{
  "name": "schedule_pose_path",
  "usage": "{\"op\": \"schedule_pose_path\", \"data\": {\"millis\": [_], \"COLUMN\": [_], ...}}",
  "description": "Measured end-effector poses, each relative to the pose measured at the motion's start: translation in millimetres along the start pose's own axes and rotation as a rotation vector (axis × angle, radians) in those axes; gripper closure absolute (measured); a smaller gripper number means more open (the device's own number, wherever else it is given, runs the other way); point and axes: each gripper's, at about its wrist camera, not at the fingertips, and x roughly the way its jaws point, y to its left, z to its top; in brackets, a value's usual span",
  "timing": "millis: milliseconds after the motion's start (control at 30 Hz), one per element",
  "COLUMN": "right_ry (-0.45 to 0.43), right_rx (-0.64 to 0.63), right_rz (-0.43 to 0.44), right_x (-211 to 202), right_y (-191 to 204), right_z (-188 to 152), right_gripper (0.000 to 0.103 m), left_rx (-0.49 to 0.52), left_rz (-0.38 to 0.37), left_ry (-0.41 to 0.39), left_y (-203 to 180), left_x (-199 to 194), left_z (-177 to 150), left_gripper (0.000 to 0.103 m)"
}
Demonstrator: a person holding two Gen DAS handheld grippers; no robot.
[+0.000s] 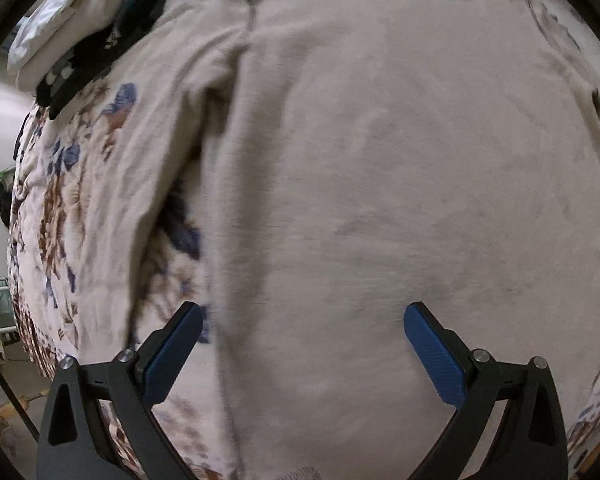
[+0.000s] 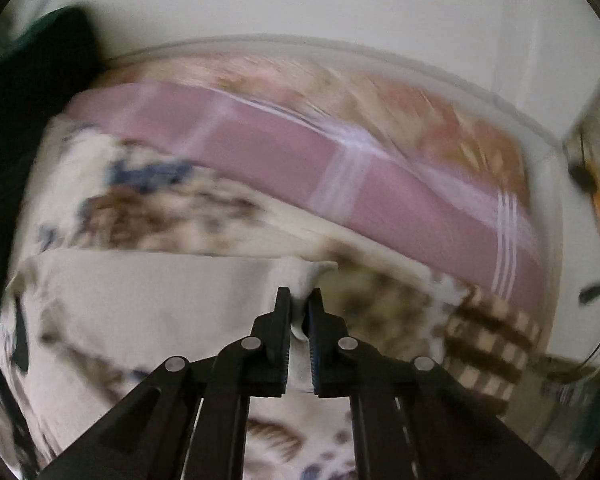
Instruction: Fold small clothes
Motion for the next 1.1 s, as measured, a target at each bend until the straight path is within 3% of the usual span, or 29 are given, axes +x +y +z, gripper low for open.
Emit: {"op": "schedule_pose_path", "data": {"millis": [167, 233, 333, 467, 633, 867, 967, 1033, 1100], "right_ry": [-0.109, -0.122, -0.095, -0.022, 0.055, 0.123, 0.224, 0.33, 0.384], "right_rx": [-0.398, -0.579, -0.883, -1.189, -1.513, -1.698, -1.645, -1.552, -1.467], "right_rz": [0.166, 0.24, 0.343, 0.366, 0.241, 0.089, 0.048, 0.064, 0.085], "right_x": [-92, -121, -146, -131, -84, -61, -60, -60, -60], "right_y": [130, 185, 262, 306, 303, 258, 256, 252, 251], "right_z": [-40, -74, -167, -286, -405, -454, -447, -429, -407], "right_gripper": [0.095, 0.095, 0.095, 0.095, 0.096, 0.095, 0.09, 0.066, 0.046], "left_rx": [-0.079, -0.13, -0.208, -0.313, -0.408, -0.482, -0.526, -0.605, -0.734], "left_rz": [-0.03, -0.026, 0.005, 0.083, 0.127, 0.099, 0.06, -0.024, -0.2], "left_ry": [-0.05, -0.078, -0.101, -0.109, -0.034, 0.048, 0.094, 0.143, 0.215], "left_y": [59, 96, 147, 216, 275, 309, 319, 330, 343], "left_x": [-30, -42, -48, -45, -14, 16, 22, 30, 47], "left_z": [-1, -5, -13, -37, -75, -121, -144, -163, -186], "left_gripper": [0.0, 0.0, 0.0, 0.0, 0.0, 0.0, 0.0, 0.0, 0.0]}}
